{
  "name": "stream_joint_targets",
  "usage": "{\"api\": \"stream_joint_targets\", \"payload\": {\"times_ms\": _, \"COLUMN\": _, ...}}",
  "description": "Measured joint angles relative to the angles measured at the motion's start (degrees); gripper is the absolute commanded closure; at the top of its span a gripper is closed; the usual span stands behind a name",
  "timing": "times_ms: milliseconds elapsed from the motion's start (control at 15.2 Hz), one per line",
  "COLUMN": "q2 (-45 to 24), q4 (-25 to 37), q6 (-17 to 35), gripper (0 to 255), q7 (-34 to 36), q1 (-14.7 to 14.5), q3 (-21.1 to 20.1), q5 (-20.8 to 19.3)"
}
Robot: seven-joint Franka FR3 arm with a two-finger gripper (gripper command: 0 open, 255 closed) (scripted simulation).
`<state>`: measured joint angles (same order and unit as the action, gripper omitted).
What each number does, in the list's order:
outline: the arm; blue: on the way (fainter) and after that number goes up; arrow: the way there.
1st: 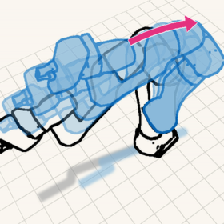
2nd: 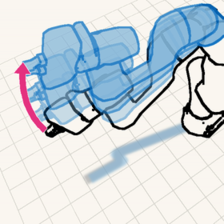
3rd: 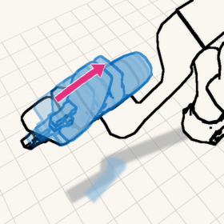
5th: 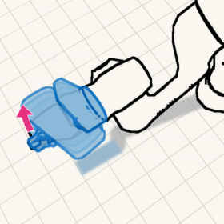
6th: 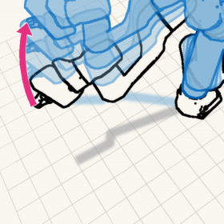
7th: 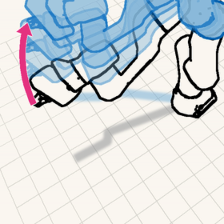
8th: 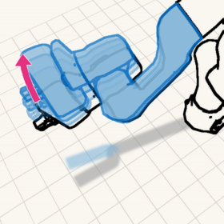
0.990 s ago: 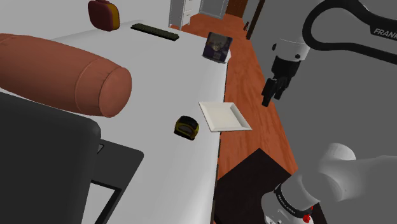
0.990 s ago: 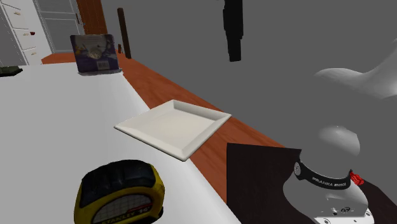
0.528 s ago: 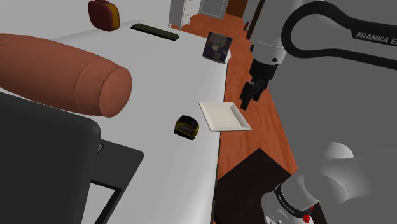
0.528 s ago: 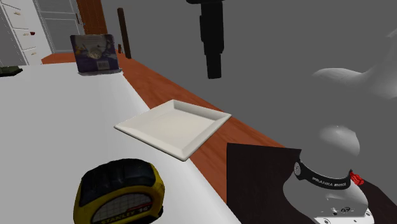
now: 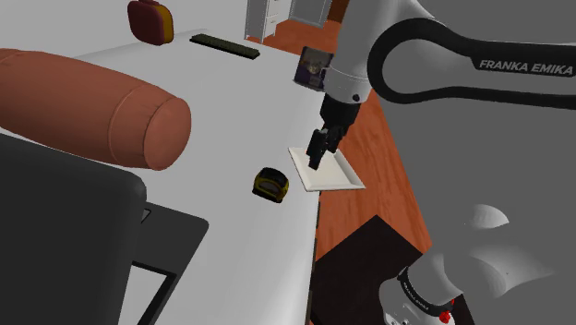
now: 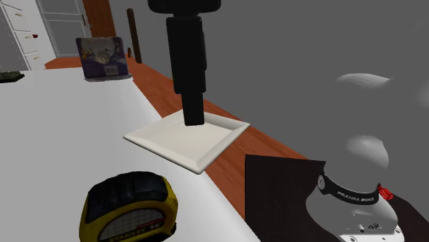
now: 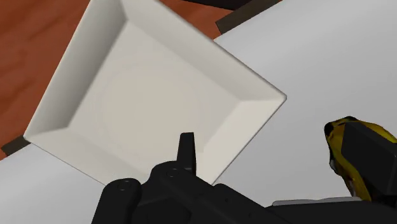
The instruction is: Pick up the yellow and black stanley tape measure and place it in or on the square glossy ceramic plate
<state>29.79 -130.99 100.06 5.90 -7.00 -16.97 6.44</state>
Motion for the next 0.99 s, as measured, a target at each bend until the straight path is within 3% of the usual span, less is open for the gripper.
{"api": "stream_joint_targets", "payload": {"times_ms": 528, "q2": -10.3, "q4": 6.5, "q6": 7.6, "gripper": 0, "q7": 3.5, "q1": -2.8, "q3": -7.5, "q5": -0.9}}
{"api": "stream_joint_targets", "payload": {"times_ms": 990, "q2": -13.1, "q4": 4.8, "q6": 12.5, "gripper": 0, "q7": 4.4, "q1": -3.1, "q3": -9.0, "q5": -1.5}}
